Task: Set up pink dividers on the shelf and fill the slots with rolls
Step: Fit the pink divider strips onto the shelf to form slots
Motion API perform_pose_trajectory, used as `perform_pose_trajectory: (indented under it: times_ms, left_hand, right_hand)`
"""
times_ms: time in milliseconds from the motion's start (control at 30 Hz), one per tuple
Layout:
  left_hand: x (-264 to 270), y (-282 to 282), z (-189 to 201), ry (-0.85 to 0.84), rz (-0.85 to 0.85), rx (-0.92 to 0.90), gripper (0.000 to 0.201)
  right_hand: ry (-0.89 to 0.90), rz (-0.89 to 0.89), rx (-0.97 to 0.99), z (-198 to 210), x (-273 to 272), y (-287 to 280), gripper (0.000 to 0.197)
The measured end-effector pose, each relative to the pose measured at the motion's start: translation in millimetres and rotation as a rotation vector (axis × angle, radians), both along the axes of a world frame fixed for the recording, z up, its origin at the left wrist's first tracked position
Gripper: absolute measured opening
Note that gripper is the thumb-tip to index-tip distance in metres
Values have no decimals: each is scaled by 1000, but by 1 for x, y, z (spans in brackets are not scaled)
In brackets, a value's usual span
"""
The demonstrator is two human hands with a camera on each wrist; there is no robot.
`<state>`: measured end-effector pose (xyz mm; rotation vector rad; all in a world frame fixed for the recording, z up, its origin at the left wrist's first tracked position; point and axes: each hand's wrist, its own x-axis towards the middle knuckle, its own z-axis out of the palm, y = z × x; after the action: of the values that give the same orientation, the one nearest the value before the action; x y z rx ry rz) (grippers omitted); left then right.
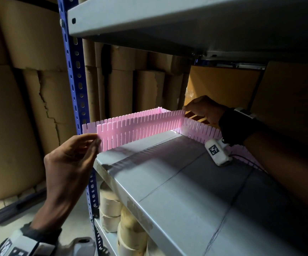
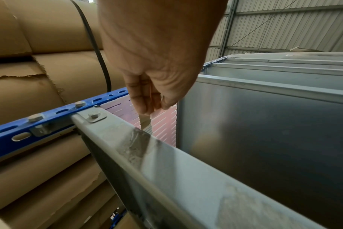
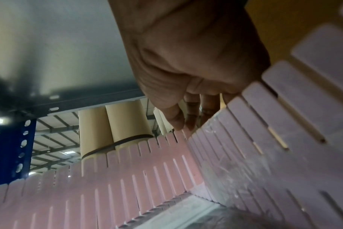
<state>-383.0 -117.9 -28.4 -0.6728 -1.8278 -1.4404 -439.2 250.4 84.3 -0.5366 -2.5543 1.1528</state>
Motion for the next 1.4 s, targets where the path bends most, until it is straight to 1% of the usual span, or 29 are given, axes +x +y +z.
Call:
perform_pose_trajectory:
  times_ms: [67,200,300,433,500,567,667,767,833,867,967,1067,1167,1300,1400]
  left_hand:
    - [5,-1,-2,-25,-35,-5,29]
    - [11,-2,-13,-35,-10,-49,33]
    - [18,-1,-18,-54,-19,-53,31]
    - [29,0,-18,-80,-58,-21,30]
    - [33,1,-15,-98,-76,-17,30]
    - [36,0,-12,-110,-92,-28,30]
    - [35,-2,-13,-132,-72,-75,27]
    - [30,-5,-18,-192,13,-128,15]
    - [27,-5,-21,-240,31,-138,9]
    - [26,-6,-22,-257,28,-142,8]
    - [26,-6,-21,-274,7,-173,16]
    - [25,-7,-22,-287,2,-166,10]
    - [24,-7,-23,-274,26,-168,11]
    - [23,-5,-24,-296,33,-169,14]
    - [23,-7,-26,-305,35,-156,13]
  right_hand:
    - [-28,1,49,-3,-1,-1,21]
    - [-113,36,90,-6,0,2,33]
    - [-165,14,79,-6,-1,0,33]
    - [-198,48,107,-2,-2,-2,36]
    - [-194,70,66,0,1,-2,37]
    - [-188,83,72,1,7,-5,38]
    - [-157,98,242,0,14,-10,37]
    - [-63,52,282,-1,16,-14,40]
    - [-56,62,331,-1,15,-13,46]
    - [-57,79,356,0,15,-13,47]
    - [-78,66,357,-1,14,-13,46]
    - [-81,79,450,-1,12,-16,46]
    - [-122,79,389,3,10,-18,38]
    - [-154,93,318,8,8,-18,38]
    - [-144,105,326,6,4,-16,36]
